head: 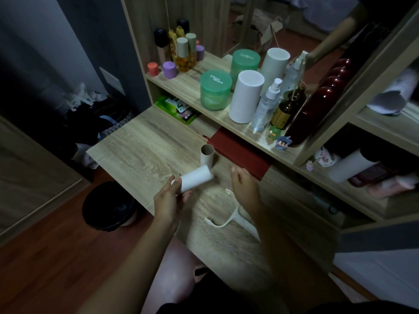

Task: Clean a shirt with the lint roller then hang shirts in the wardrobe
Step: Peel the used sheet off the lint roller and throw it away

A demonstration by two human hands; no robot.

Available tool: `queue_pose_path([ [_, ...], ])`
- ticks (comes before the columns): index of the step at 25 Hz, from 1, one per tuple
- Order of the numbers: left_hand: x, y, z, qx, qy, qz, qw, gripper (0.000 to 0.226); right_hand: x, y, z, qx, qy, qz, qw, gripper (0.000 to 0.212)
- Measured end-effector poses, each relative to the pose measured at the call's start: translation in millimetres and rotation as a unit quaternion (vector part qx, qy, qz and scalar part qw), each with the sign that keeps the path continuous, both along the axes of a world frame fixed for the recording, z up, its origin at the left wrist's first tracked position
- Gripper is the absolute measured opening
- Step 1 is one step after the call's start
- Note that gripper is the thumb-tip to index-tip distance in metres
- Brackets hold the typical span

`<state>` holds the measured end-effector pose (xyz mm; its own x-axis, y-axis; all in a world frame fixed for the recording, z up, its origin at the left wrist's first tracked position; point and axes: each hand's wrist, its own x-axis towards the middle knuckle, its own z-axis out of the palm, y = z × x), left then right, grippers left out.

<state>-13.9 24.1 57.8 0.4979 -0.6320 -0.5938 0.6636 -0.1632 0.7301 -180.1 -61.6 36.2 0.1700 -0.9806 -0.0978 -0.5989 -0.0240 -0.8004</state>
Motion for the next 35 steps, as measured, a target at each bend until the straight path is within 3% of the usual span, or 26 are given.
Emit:
queue_pose_path([
  [3, -1.1, 0.9, -3.6, 0.003, -0.043, -0.043, 0.998, 0.043, 12.4, 0.6, 23.7, 0.154, -0.107, 0.104, 0.977, 0.037],
  [5, 0.6, 2.3, -7.8, 0.005, -0.077, -0.058, 0.995, 0.044, 15.1, 1.1, 23.2, 0.165, -0.110, 0.136, 0.971, 0.039],
  [8, 7.5, 3.8, -14.4, 0.030, -0.135, -0.058, 0.989, 0.044, 16.9, -0.4, 19.5, 0.121, -0.097, 0.105, 0.982, 0.038],
  [11, 17.6, 7.7, -22.2, 0.055, -0.144, -0.019, 0.988, 0.046, 22.5, -4.4, 7.3, 0.014, -0.008, 0.094, 0.995, 0.039],
  [13, 24.0, 12.4, -26.3, 0.073, -0.149, 0.006, 0.986, 0.047, 29.1, -7.3, -5.4, -0.037, 0.086, 0.144, 0.985, 0.046],
  [20, 43.6, 22.9, -31.8, 0.094, -0.171, 0.003, 0.981, 0.049, 41.8, -7.9, -41.7, -0.006, 0.195, 0.237, 0.952, 0.060],
  [23, 46.1, 22.1, -27.8, 0.086, -0.170, 0.003, 0.982, 0.052, 35.8, -5.8, -33.4, -0.022, 0.142, 0.192, 0.971, 0.058],
  [26, 39.1, 17.3, -24.8, 0.073, -0.168, -0.017, 0.983, 0.058, 26.3, -4.3, -7.5, -0.052, 0.040, 0.106, 0.992, 0.042],
  [29, 20.2, 10.9, -15.6, 0.032, -0.133, -0.067, 0.988, 0.049, 27.7, 2.7, 25.0, 0.060, -0.082, 0.097, 0.990, 0.038],
  [32, 4.3, 4.0, -1.5, -0.011, -0.089, -0.111, 0.990, 0.044, 33.9, 5.4, 40.9, 0.188, -0.123, 0.140, 0.964, 0.037],
  [35, 3.8, 0.2, -0.5, -0.010, -0.057, -0.120, 0.991, 0.034, 29.1, 0.1, 38.5, 0.147, -0.121, 0.142, 0.971, 0.025],
])
